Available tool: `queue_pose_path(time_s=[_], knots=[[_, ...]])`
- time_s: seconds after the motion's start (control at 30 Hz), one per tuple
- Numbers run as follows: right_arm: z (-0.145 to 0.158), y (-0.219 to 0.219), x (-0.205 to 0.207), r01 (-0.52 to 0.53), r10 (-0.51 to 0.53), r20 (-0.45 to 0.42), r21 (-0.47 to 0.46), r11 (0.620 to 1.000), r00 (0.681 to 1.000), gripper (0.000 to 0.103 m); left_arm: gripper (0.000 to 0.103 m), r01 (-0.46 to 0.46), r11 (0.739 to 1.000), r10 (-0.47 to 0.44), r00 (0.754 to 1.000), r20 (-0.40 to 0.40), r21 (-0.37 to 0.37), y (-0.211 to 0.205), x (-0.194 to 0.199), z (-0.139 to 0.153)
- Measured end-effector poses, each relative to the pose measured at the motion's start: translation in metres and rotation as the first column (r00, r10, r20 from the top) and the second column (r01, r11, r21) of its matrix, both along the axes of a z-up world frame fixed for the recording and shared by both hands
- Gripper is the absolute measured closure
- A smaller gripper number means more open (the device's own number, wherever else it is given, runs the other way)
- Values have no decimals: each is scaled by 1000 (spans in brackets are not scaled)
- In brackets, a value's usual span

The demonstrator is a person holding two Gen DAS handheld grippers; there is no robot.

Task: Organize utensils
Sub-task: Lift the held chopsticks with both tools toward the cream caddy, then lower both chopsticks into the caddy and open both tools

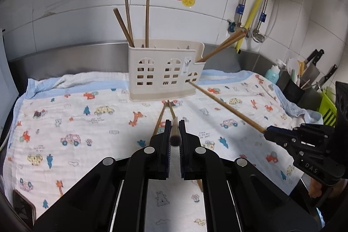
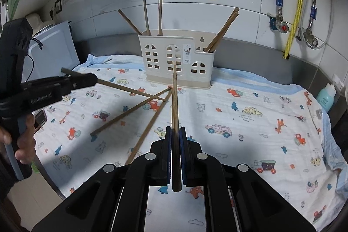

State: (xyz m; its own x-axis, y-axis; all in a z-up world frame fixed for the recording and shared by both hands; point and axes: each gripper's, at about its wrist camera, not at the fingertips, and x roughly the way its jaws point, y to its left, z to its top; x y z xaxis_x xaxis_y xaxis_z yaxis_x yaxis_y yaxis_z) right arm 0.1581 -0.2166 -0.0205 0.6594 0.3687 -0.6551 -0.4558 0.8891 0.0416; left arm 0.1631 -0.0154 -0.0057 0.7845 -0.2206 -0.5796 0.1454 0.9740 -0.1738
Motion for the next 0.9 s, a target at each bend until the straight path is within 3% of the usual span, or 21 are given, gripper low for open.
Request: queue_pose_path(time_s=[0.27,0.63,0.9], knots=[[-2,-3,0,12,-12,-5,31,999,1000,96,98,2,1000,-2,1000,-17,-1,1,3,-4],[24,2,6,7,-13,57,95,995,998,96,98,2,1000,-3,1000,-19,-19,3,13,3],[47,8,16,-10,2,91,83,997,996,96,98,14,1000,-14,1000,9,-18,5,23,21]])
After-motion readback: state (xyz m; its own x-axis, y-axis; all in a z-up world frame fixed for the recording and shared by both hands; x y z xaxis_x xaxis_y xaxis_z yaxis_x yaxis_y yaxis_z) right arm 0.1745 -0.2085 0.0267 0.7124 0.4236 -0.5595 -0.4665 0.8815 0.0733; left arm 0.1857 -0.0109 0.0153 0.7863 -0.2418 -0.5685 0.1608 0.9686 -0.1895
